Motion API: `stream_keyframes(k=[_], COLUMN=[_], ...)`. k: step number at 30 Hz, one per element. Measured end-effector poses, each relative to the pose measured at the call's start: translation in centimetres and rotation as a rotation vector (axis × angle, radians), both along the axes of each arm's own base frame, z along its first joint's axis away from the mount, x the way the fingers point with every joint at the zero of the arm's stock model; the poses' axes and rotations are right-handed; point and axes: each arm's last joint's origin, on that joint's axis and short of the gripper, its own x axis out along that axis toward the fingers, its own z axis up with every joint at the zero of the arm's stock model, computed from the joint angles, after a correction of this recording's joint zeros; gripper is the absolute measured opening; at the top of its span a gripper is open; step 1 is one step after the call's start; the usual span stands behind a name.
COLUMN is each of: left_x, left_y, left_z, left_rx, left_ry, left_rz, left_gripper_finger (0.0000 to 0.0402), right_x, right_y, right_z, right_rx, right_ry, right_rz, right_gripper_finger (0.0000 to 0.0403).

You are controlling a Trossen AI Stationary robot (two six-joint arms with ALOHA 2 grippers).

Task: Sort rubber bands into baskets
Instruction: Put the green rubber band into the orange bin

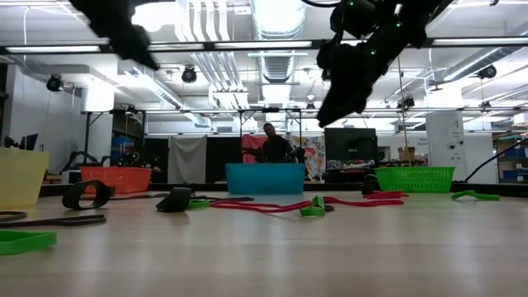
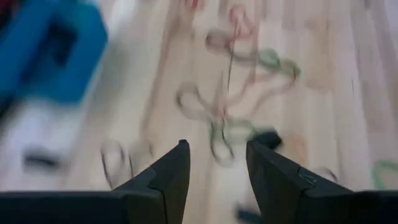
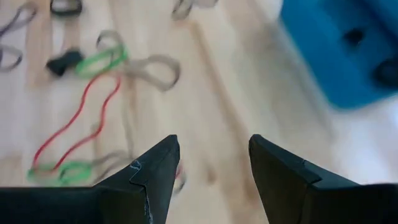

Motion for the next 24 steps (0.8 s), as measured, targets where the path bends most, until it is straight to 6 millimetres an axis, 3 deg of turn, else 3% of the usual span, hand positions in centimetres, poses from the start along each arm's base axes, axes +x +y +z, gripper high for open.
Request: stream_keyframes(k=[6, 12, 18, 24], left_x=[3.1, 5.7, 6.9, 7.0], left_y=[0.5, 2.6, 5.3, 6.4], left_z=[-1.1, -3.3, -5.9, -6.4], left_rx=[0.162, 0.156, 0.161, 0.155], left_ry=[-0.063, -0.064, 0.045, 0.058], left_rz=[-0.170, -0.268, -0.224, -0.267], left_gripper_finger=[0.0141, 0.0129, 0.0116, 0.0116], right_x=[-1.1, -2.6, -4.2, -4.7], right_y=[2.0, 3.2, 3.2, 3.3], right_z=[-1.1, -1.9, -2.4, -2.5], right_rx=[0.137, 0.172, 0.254, 0.287], right_ry=[0.172, 0.361, 0.502, 0.536], right_rz=[-0.088, -0.233, -0.461, -0.556], right_gripper_finger=[0.0189, 0.0189, 0.0189, 0.0189])
